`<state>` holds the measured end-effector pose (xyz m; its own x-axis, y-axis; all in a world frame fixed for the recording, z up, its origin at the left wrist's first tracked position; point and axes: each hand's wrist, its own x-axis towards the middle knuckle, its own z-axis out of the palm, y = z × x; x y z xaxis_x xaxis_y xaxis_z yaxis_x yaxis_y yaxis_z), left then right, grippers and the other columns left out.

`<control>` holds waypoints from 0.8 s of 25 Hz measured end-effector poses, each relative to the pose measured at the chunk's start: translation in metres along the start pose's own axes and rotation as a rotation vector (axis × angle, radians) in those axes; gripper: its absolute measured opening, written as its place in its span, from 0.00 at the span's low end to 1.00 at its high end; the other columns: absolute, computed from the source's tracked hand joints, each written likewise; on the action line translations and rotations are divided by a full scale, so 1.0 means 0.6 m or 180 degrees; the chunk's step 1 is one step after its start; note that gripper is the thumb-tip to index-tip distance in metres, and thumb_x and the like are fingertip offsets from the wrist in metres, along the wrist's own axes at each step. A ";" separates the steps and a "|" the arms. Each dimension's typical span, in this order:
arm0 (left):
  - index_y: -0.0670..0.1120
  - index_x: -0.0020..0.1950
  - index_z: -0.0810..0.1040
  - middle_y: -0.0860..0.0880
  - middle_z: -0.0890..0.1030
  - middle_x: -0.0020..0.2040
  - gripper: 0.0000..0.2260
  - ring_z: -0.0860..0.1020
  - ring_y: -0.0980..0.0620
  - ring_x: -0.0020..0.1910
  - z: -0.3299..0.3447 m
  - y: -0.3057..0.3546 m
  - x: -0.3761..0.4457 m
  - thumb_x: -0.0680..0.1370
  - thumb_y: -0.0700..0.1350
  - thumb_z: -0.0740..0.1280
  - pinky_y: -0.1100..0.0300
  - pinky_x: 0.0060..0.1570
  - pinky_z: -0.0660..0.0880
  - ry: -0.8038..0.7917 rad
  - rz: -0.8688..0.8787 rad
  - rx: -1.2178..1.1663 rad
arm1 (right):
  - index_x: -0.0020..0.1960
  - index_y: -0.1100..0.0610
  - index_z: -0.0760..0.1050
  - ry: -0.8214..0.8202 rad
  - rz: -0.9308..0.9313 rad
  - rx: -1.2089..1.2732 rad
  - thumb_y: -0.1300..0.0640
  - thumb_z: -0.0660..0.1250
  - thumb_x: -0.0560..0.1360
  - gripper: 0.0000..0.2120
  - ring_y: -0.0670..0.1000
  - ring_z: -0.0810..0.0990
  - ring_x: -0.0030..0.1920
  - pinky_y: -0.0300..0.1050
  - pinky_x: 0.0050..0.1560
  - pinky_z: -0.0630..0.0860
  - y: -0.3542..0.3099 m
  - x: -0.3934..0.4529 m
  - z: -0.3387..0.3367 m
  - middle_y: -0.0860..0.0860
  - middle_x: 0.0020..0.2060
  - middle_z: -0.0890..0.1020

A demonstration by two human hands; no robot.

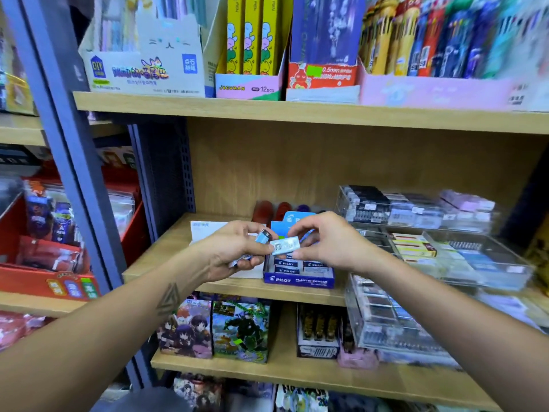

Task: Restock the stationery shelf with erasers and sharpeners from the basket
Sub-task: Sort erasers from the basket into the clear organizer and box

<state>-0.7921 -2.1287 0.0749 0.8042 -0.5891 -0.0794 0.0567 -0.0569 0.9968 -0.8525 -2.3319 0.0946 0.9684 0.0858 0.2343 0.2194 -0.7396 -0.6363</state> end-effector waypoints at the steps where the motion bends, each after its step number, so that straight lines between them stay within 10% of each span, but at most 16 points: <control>1: 0.36 0.57 0.77 0.45 0.77 0.30 0.11 0.69 0.54 0.23 0.008 0.003 0.001 0.76 0.28 0.68 0.67 0.17 0.60 -0.0023 0.0089 0.0059 | 0.46 0.49 0.81 0.0036 -0.0008 0.0115 0.63 0.79 0.67 0.14 0.52 0.84 0.39 0.52 0.49 0.83 0.003 -0.006 -0.007 0.46 0.42 0.84; 15: 0.36 0.53 0.78 0.45 0.75 0.27 0.09 0.68 0.55 0.20 0.183 0.076 0.045 0.74 0.28 0.69 0.68 0.17 0.60 0.0037 0.0350 -0.0020 | 0.43 0.56 0.82 0.0647 0.0089 0.0319 0.66 0.78 0.68 0.08 0.55 0.85 0.45 0.53 0.51 0.82 0.066 -0.117 -0.148 0.54 0.41 0.86; 20: 0.39 0.51 0.77 0.39 0.81 0.38 0.04 0.68 0.56 0.20 0.262 0.133 0.113 0.79 0.32 0.67 0.68 0.18 0.61 0.0260 0.0574 0.0229 | 0.47 0.54 0.85 0.1638 0.0337 -0.0594 0.60 0.77 0.71 0.05 0.47 0.83 0.42 0.33 0.45 0.76 0.128 -0.112 -0.251 0.48 0.39 0.85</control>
<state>-0.8260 -2.2999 0.1471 0.8430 -0.5276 0.1045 -0.1326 -0.0157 0.9910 -0.9184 -2.4951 0.1408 0.7909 -0.2978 0.5346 0.0540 -0.8362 -0.5457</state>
